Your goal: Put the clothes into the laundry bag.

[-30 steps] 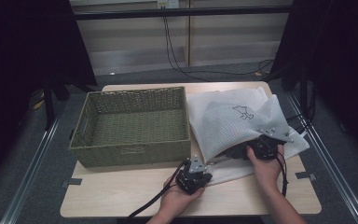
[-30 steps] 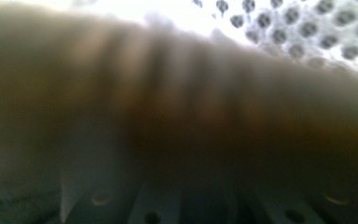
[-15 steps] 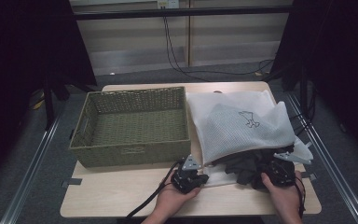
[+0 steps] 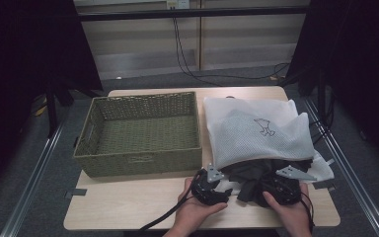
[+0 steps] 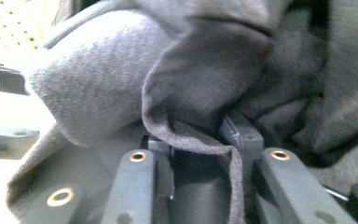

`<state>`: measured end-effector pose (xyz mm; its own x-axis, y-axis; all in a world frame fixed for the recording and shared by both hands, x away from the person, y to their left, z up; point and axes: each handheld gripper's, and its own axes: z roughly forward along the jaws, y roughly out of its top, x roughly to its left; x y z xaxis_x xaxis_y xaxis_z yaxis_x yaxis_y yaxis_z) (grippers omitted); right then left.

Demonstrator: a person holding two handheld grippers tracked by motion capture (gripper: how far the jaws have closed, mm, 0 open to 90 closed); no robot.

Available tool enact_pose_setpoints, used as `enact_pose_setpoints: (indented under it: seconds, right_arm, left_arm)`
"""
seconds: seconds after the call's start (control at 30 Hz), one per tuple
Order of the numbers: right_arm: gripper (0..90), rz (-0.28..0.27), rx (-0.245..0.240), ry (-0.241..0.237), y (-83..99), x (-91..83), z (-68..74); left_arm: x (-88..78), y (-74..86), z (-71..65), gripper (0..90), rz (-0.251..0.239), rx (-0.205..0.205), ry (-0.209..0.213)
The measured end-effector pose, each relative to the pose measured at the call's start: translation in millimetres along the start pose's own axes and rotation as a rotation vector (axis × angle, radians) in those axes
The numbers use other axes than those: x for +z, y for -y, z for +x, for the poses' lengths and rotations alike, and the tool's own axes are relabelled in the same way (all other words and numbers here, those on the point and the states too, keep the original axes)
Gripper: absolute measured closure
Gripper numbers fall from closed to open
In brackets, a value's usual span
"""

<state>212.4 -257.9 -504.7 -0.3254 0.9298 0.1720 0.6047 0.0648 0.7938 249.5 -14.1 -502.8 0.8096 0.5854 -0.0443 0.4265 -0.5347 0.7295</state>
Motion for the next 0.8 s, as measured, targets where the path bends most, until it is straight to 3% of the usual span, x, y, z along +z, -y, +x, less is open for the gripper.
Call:
enact_pose_setpoints:
  seconds: [0.03, 0.07, 0.13, 0.17, 0.3, 0.37, 0.47, 0.57, 0.63, 0.7, 0.73, 0.8]
  right_arm:
    - [74.8, 0.003, -0.016, 0.007, -1.0, 2.8, 3.9]
    - [78.8, 0.01, -0.035, 0.013, -2.4, 5.5, 7.3]
    - [82.8, 0.007, -0.035, 0.014, -6.8, 10.3, 10.7]
    - [83.8, 0.006, -0.017, 0.0, -10.3, 12.5, 11.1]
    - [86.0, -0.017, 0.084, -0.024, -27.2, 22.0, 6.7]
    - [86.6, -0.05, 0.135, -0.04, -37.8, 28.5, 2.8]
    - [87.0, -0.131, 0.196, -0.02, -55.8, 37.8, -5.2]
    - [87.2, -0.215, 0.252, 0.063, -73.4, 45.1, -18.8]
    - [87.3, -0.26, 0.243, 0.145, -78.7, 49.1, -30.0]
    - [87.0, -0.231, 0.237, 0.204, -79.7, 57.1, -48.6]
    - [86.6, -0.202, 0.237, 0.181, -79.0, 60.9, -54.7]
    - [83.8, -0.142, 0.239, 0.082, -74.5, 63.7, -66.0]
  left_arm:
    - [0.6, -0.1, -1.6, 54.3, -0.015, -0.004, 0.012]
    - [-0.2, 0.8, 0.8, 72.2, -0.016, 0.007, 0.041]
    - [-0.2, 2.0, 4.6, 83.8, -0.023, -0.01, 0.087]
    - [-0.6, 2.0, 6.3, 85.5, -0.017, 0.013, 0.101]
    - [-2.4, 2.8, 7.2, 87.4, -0.007, 0.032, 0.139]
    - [-3.4, 3.3, 5.9, 87.7, -0.005, 0.077, 0.141]
    - [-4.8, 5.5, 7.3, 88.0, -0.012, 0.083, 0.163]
    - [-7.2, 7.6, 6.2, 88.0, -0.012, 0.1, 0.169]
    - [-9.3, 9.8, 6.6, 88.0, -0.013, 0.098, 0.184]
    - [-10.1, 11.3, 9.1, 87.8, -0.015, 0.083, 0.194]
    - [-9.5, 11.3, 10.3, 87.7, -0.02, 0.074, 0.204]
    - [-8.7, 11.8, 10.8, 87.3, -0.03, 0.06, 0.21]
